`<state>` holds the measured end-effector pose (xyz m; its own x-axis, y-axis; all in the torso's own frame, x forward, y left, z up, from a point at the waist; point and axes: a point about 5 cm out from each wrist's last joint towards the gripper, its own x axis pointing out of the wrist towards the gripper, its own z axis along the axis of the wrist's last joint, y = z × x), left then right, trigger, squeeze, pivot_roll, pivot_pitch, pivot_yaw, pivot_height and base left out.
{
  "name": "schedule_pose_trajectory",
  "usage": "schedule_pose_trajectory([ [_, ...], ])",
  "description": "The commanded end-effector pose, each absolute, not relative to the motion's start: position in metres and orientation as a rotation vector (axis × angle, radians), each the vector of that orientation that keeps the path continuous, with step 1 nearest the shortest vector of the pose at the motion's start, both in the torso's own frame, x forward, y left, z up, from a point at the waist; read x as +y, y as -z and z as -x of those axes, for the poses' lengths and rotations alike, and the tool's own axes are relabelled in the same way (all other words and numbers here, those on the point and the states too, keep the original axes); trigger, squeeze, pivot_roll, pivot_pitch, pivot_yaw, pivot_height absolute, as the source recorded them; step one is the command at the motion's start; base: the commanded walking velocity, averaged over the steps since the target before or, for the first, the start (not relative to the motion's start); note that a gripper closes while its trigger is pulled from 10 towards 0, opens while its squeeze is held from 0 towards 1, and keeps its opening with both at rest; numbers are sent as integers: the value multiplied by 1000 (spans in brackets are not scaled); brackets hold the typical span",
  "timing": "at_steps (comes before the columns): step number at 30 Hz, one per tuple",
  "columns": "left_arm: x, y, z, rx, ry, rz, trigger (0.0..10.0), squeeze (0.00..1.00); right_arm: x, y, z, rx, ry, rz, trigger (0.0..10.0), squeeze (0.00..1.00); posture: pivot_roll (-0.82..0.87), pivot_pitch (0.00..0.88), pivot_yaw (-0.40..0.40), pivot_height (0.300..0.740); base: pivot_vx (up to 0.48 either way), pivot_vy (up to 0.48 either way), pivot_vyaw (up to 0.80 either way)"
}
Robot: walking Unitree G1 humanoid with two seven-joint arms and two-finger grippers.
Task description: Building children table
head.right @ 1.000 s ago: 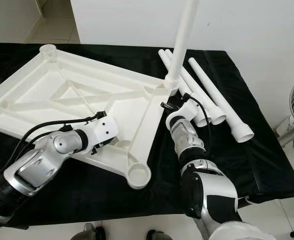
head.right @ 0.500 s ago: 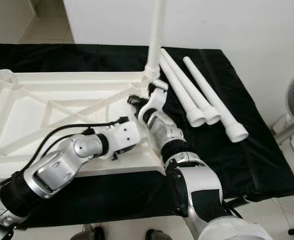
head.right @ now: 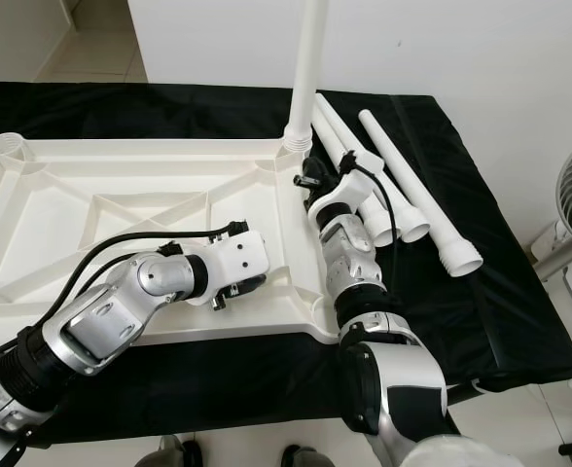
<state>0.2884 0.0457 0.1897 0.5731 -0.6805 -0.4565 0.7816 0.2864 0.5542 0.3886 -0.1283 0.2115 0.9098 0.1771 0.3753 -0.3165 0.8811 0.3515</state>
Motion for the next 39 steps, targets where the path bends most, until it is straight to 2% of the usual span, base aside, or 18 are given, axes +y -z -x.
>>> schedule_pose_trajectory([
  [1, 45, -186, -289, 164, 1017, -824, 10000, 0, -129, -223, -384, -408, -288, -430, 10000, 0, 17, 133, -36, 740, 0, 0, 0],
  [3, 45, -187, -289, 163, 1015, -824, 10000, 0, -129, -224, -383, -415, -290, -430, 10000, 0, 17, 133, -36, 740, 0, 0, 0],
  [4, 46, -188, -291, 163, 1008, -809, 10000, 1000, -130, -228, -379, -439, -301, -421, 10000, 0, 14, 124, -33, 740, 0, 0, 0],
  [13, 54, -197, -299, 159, 985, -768, 10000, 1000, -136, -232, -360, -494, -303, -371, 10000, 0, 13, 119, -33, 740, 0, 0, 0],
  [22, 58, -219, -300, 103, 975, -686, 10000, 1000, -155, -222, -350, -455, -214, -247, 10000, 0, 14, 117, -32, 740, 0, 0, 0],
  [23, 57, -227, -305, 75, 942, -636, 10000, 549, -160, -220, -350, -430, -187, -230, 10000, 0, 13, 117, -32, 740, 0, 0, 0],
  [25, 57, -227, -305, 75, 942, -636, 10000, 549, -160, -220, -350, -430, -187, -230, 10000, 0, 13, 117, -32, 740, 0, 0, 0],
  [26, 55, -232, -307, 47, 929, -586, 10000, 0, -163, -220, -350, -426, -175, -229, 10000, 0, 12, 117, -32, 740, 0, 0, 0],
  [27, 55, -232, -307, 47, 929, -586, 10000, 0, -163, -220, -350, -426, -175, -229, 10000, 0, 12, 117, -32, 740, 0, 0, 0],
  [31, 51, -250, -317, -59, 860, -360, 10000, 0, -174, -226, -350, -439, -119, -198, 10000, 0, 8, 116, -35, 740, 0, 0, 0],
  [32, 51, -255, -320, -92, 839, -296, 10000, 0, -177, -229, -350, -445, -104, -191, 10000, 286, 7, 116, -36, 740, 0, 0, 0],
  [33, 51, -257, -322, -115, 818, -251, 10000, 0, -179, -231, -350, -446, -96, -193, 10000, 1000, 5, 116, -37, 740, 0, 0, 0],
  [39, 45, -256, -323, -136, 843, -102, 10000, 0, -188, -236, -349, -450, -49, -195, 10000, 1000, -10, 118, -36, 740, 0, 0, 0],
])
